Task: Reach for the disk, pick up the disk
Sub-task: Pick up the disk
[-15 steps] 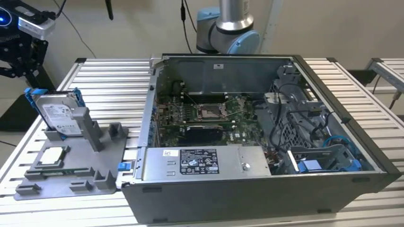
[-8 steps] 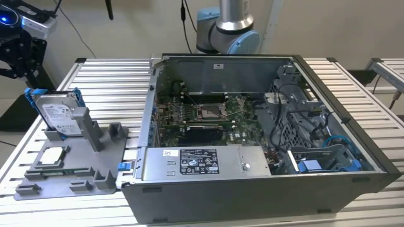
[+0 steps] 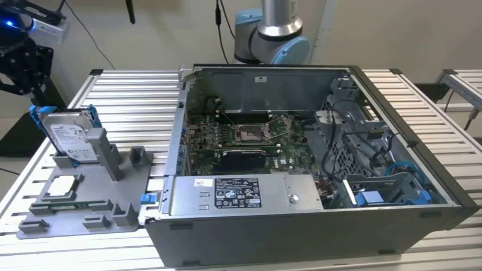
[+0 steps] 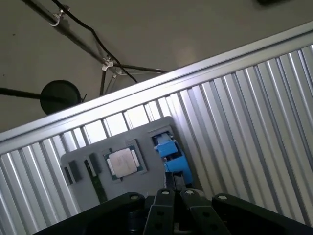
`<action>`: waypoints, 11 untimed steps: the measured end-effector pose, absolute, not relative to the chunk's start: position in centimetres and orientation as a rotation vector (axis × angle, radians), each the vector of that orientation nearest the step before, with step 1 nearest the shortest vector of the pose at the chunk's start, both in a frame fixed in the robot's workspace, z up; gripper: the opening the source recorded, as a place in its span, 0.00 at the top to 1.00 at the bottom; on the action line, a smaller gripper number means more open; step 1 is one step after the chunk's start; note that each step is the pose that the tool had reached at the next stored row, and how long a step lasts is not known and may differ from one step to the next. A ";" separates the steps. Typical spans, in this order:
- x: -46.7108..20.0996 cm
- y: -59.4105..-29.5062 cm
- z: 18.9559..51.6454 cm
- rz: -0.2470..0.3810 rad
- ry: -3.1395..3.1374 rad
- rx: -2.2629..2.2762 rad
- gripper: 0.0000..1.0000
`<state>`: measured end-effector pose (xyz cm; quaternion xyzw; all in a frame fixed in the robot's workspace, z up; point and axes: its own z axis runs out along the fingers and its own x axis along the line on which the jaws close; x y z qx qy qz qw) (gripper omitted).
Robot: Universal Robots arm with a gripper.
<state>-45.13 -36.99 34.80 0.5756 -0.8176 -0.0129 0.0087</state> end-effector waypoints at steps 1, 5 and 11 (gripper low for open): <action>-45.1 -37.0 34.8 -0.040 -2.542 1.816 1.00; -44.9 -37.0 34.8 -0.040 -2.504 1.867 1.00; -44.8 -37.0 34.8 -0.041 -2.496 1.878 1.00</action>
